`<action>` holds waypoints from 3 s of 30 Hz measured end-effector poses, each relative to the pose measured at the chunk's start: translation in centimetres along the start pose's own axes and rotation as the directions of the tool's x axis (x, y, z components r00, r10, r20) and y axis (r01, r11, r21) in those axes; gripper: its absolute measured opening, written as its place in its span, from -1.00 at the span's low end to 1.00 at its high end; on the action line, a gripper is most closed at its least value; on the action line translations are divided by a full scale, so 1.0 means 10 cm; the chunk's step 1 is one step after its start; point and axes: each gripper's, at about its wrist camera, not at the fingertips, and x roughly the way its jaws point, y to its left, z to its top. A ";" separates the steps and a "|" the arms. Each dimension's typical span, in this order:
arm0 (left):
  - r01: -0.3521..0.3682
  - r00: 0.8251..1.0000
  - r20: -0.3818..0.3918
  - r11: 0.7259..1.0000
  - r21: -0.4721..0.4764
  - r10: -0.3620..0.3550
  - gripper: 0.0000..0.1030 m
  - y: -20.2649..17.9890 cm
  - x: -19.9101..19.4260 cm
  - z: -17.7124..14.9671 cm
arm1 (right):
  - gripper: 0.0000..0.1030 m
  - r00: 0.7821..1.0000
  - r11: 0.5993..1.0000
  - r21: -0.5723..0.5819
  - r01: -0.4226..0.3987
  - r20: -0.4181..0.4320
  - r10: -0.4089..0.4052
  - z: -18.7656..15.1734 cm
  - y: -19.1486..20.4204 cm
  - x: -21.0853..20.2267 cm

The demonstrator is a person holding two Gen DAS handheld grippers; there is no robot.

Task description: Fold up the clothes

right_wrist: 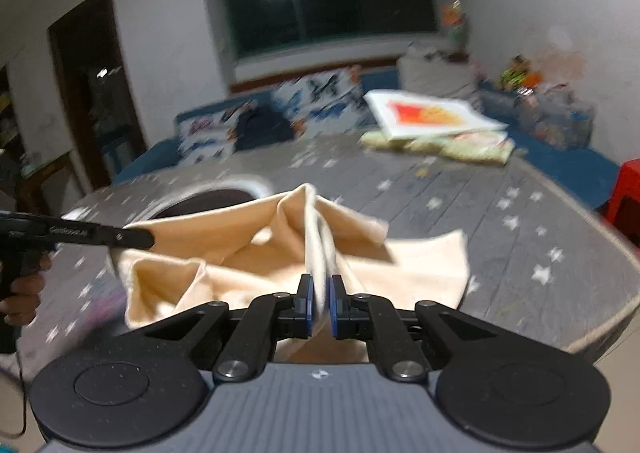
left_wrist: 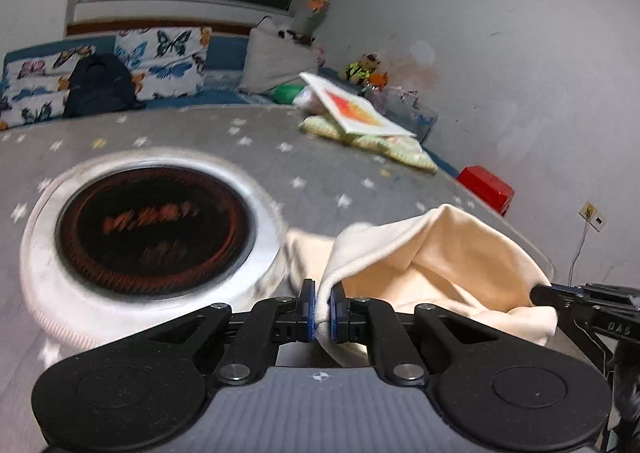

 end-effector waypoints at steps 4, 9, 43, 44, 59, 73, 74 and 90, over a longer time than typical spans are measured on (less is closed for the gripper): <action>-0.034 0.999 -0.019 0.999 -0.023 0.033 -0.85 0.15 -0.17 -0.24 | -0.86 0.995 0.998 -0.041 -0.052 -0.084 0.049 -0.12 0.12 -0.06; -0.092 0.994 -0.058 0.993 -0.068 0.088 -0.85 0.38 -0.40 -0.54 | -0.83 0.976 0.985 -0.102 -0.139 -0.184 0.118 -0.27 0.31 -0.09; 0.083 0.996 -0.051 0.886 0.457 -0.068 -0.35 -0.76 0.23 -0.46 | -0.82 0.989 0.924 -0.370 -0.100 -0.135 0.053 -0.24 0.81 0.55; 0.094 0.995 -0.063 0.875 0.475 -0.073 -0.35 -0.81 0.30 -0.47 | -0.83 0.989 0.928 -0.362 -0.095 -0.138 0.047 -0.26 0.79 0.54; 0.051 0.995 -0.099 0.807 0.589 0.009 -0.37 -0.66 0.46 -0.66 | -0.75 0.985 0.905 -0.405 -0.133 -0.152 0.077 -0.29 0.86 0.58; -0.028 0.998 -0.031 0.855 0.518 0.051 -0.88 -0.33 0.32 -0.56 | -0.87 0.997 0.935 -0.349 -0.060 -0.070 0.038 -0.13 0.76 0.59; -0.035 0.998 -0.021 0.863 0.503 0.053 -0.91 -0.31 0.30 -0.54 | -0.88 0.998 0.946 -0.323 -0.038 -0.053 0.022 -0.10 0.69 0.55; -0.144 0.987 0.106 0.941 0.307 0.117 -0.95 0.06 -0.07 -0.28 | -0.58 1.000 0.990 -0.142 0.007 -0.007 -0.008 -0.05 0.28 0.24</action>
